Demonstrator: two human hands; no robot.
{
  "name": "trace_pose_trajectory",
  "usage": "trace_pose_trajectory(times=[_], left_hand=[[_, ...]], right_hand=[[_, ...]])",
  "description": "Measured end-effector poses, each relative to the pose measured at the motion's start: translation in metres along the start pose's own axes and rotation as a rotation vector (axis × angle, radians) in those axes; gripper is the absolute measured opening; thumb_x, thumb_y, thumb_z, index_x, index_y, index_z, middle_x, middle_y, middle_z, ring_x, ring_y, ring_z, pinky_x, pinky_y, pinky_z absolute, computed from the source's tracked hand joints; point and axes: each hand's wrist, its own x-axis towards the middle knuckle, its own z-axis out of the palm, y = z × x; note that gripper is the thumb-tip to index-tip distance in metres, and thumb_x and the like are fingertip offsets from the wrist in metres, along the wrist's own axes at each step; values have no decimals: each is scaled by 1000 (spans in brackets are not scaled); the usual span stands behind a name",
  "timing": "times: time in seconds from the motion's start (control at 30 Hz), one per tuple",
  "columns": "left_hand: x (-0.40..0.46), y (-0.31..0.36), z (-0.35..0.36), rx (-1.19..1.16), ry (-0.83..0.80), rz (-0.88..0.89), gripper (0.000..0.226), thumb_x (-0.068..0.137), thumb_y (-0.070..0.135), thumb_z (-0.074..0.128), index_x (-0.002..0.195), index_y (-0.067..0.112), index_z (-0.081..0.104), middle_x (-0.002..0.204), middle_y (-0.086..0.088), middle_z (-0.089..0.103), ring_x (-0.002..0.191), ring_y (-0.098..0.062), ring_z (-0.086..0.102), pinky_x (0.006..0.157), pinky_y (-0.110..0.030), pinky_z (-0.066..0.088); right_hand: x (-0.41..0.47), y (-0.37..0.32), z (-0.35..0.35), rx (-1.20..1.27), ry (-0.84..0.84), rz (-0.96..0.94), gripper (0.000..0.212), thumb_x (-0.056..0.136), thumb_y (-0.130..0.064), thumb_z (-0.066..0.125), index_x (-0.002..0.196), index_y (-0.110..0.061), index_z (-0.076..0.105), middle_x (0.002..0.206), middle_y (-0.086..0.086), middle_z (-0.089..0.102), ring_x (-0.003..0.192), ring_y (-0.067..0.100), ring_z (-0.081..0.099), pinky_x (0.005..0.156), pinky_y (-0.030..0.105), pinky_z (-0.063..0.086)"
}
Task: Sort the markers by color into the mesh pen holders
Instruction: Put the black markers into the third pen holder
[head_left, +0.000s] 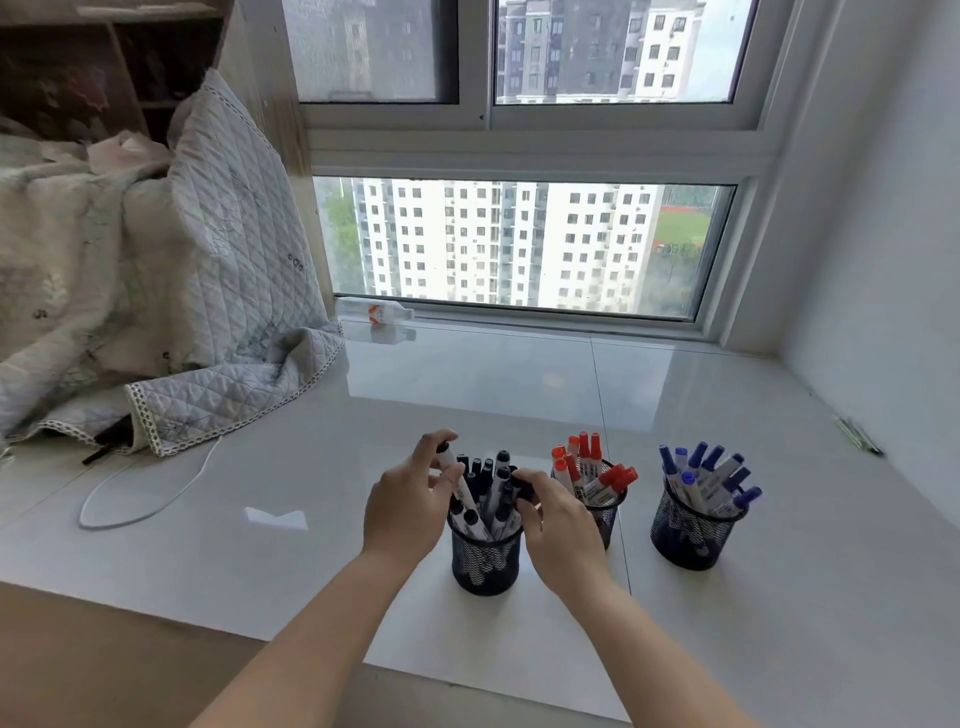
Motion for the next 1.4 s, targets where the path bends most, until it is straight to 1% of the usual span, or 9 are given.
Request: trace_pose_trajectory(times=[0.17,0.3,0.43,0.6,0.7,0.93,1.1,1.27,1.4], left_hand=[[4,-1,-3,4,43,50,13,86,30,63,98,29,67,85,12,70,78,-10,66,69,-29,52],[0,-7,2,111,-128,53,14,88,34,60,94,31,72,88,13,67,79,-13,62,71,-28,48],[-6,-12,8,32,-210,42,18,90,29,58,101,26,72,94,14,67,87,-11,62,77,-26,48],[-9,-17,5,25,-296,68,26,94,21,49,110,29,66,105,20,59,106,-6,50,91,-24,41],[-11,-19,3,57,-324,90,29,88,21,51,111,34,63,104,28,49,108,0,43,90,-20,37],[-14,-19,5,118,-354,116,31,79,47,63,108,36,63,103,26,46,106,0,40,87,-19,38],[-10,-16,9,96,-353,90,28,80,43,67,105,30,67,101,23,47,106,-3,40,88,-19,35],[-12,-15,8,40,-339,93,21,80,36,68,99,28,70,101,19,51,109,-6,41,92,-19,35],[-11,-11,3,23,-234,133,20,80,32,70,98,23,71,97,17,50,106,-7,40,89,-18,34]], right_hand=[[-1,0,0,13,-2,2,29,93,-19,49,121,-23,52,106,-3,61,86,15,59,69,24,44],[0,-2,-1,10,11,-10,28,92,-18,50,120,-21,54,109,-3,59,89,14,58,71,21,42],[-1,-4,-2,-14,21,-38,31,93,-16,49,123,-19,55,111,-2,57,94,14,56,75,16,38],[-8,-11,-7,-142,267,-225,23,78,-3,67,101,-9,66,90,8,58,83,25,57,69,22,43],[-13,-13,-7,-208,379,-366,11,81,-18,59,86,-13,68,81,3,58,75,22,53,68,26,45],[-19,-15,-2,-318,138,-345,13,70,-29,73,78,-21,68,73,-7,58,72,18,56,66,28,50],[-17,-17,-3,-388,39,-307,11,69,-27,75,74,-20,70,69,-6,61,69,18,57,62,30,52],[-12,-11,1,-321,-58,-229,23,88,-35,51,98,-19,64,93,-4,62,93,17,50,85,28,40],[-9,-16,-4,-130,20,-135,15,85,-33,55,88,-19,59,78,-10,56,82,11,48,68,20,35]])
